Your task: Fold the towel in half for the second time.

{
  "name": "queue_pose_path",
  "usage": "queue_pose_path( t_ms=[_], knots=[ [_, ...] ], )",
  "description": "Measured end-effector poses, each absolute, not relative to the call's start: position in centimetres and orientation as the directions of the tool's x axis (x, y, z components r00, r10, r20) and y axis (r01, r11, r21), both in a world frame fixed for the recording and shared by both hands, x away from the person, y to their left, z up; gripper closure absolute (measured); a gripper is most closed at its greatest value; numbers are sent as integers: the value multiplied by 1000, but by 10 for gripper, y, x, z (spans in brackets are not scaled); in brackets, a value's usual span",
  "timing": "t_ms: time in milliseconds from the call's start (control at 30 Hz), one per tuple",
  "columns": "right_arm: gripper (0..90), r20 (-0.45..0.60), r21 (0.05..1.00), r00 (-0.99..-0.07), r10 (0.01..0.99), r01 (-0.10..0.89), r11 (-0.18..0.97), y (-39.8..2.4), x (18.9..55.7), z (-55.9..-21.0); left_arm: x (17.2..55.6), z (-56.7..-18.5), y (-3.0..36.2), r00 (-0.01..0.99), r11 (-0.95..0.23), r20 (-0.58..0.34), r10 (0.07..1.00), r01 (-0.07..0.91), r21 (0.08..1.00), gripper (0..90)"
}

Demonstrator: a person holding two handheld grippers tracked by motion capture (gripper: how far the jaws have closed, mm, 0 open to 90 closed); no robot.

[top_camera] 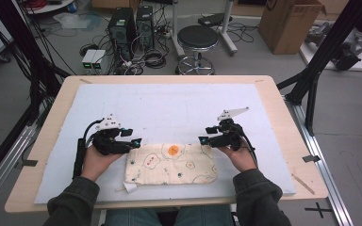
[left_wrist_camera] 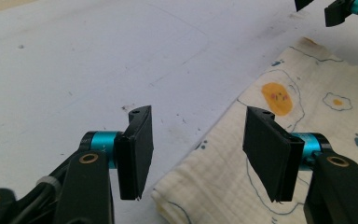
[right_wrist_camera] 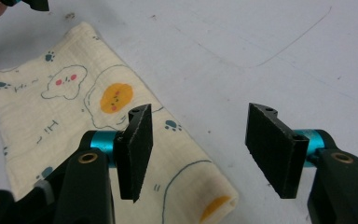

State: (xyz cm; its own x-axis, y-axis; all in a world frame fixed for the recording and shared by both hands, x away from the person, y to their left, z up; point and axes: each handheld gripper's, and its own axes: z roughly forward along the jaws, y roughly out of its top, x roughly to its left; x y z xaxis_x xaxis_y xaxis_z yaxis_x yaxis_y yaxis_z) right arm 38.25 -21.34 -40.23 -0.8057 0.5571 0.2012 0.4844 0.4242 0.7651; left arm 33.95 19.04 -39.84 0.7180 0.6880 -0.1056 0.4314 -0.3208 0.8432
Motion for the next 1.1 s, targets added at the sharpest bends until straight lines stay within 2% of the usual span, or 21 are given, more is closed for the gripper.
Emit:
queue_pose_path(
  t_ms=[133,333,533,733,933,1067,1100],
  knots=[
    [436,209,752,-792,574,505,423,-214,388,-406,346,-403,191,709,-328,-111,697,452,829,432],
    [537,218,725,-780,587,532,437,-213,393,-412,356,-413,191,705,-333,-132,697,481,811,462],
    [597,245,690,-761,601,572,443,-216,396,-421,362,-423,189,703,-364,-142,697,518,774,487],
    [596,288,657,-748,598,609,445,-224,396,-427,365,-430,193,694,-375,-167,701,556,742,485],
    [594,288,632,-751,595,616,471,-226,395,-435,367,-435,195,696,-401,-176,696,581,708,504],
    [607,286,632,-749,597,616,470,-226,393,-435,367,-436,194,706,-415,-175,686,577,703,552],
    [624,278,634,-756,593,608,478,-226,392,-435,366,-436,194,713,-417,-183,677,577,703,596]
  ],
)
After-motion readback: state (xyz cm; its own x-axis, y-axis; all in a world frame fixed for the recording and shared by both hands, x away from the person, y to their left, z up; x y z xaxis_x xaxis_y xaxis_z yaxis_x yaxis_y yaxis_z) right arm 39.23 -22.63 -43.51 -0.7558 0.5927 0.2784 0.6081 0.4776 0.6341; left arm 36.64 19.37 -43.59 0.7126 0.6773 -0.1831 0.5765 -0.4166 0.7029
